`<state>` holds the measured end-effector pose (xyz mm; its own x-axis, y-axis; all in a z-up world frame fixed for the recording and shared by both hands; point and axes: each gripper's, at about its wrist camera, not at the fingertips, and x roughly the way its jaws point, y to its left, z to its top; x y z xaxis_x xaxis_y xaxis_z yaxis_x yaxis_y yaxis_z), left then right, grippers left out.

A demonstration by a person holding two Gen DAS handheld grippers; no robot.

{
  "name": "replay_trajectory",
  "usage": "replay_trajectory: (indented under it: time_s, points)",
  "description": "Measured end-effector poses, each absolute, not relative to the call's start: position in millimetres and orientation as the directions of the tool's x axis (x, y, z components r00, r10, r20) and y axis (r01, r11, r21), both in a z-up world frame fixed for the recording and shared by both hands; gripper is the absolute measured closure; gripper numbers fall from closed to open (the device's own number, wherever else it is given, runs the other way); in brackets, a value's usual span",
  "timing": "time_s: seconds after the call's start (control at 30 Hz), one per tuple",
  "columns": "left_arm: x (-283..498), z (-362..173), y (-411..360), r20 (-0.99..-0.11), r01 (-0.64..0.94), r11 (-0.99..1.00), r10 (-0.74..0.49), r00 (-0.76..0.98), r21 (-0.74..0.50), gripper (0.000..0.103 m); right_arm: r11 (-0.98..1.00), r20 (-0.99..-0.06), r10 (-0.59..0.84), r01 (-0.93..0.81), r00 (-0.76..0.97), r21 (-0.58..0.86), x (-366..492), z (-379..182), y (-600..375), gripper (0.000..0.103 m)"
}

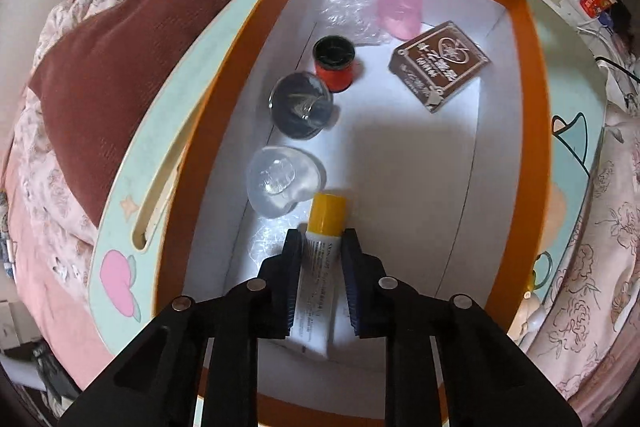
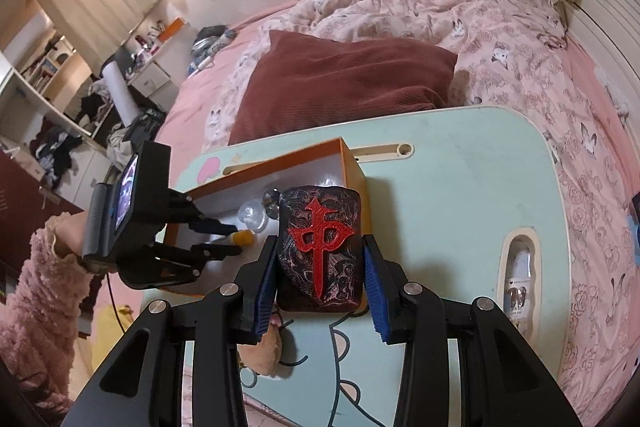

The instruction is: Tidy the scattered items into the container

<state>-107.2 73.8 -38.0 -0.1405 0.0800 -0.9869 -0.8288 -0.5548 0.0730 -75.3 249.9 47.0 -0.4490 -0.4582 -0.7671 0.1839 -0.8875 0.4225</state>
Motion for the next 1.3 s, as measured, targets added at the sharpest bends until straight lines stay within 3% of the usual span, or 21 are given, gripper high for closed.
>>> replay_trajectory:
  time_s: [0.27, 0.57, 0.8, 1.03, 1.3]
  points:
    - [-100.6, 39.8, 56.6, -0.934, -0.761, -0.649, 0.268, -0.235, 0.005, 0.083, -0.883, -0.757, -0.469, 0.210, -0.455, 0.421, -69.9, 52.7, 245.4, 0.065]
    - [-26.0, 104.6, 52.4, -0.852, -0.772, -0.622, 0.468, -0.235, -0.129, 0.083, -0.855, -0.769, -0.515, 0.297, -0.378, 0.425, -36.5, 54.3, 231.1, 0.065]
    - [32.8, 52.4, 61.3, -0.897, -0.757, -0.630, 0.418, -0.141, -0.174, 0.083, -0.869, -0.866, -0.448, 0.334, -0.222, 0.364, -11.8, 7.4, 203.3, 0.065]
    - [19.0, 8.2, 38.7, -0.920, -0.645, -0.751, 0.341, -0.193, -0.143, 0.083, -0.895, -0.905, -0.382, 0.321, -0.187, 0.311, -14.5, -22.3, 188.8, 0.065]
    - [-6.6, -11.8, 30.1, -0.926, -0.592, -0.801, 0.285, -0.249, -0.088, 0.083, -0.899, -0.899, -0.378, 0.320, -0.219, 0.300, -16.9, -9.3, 191.0, 0.063]
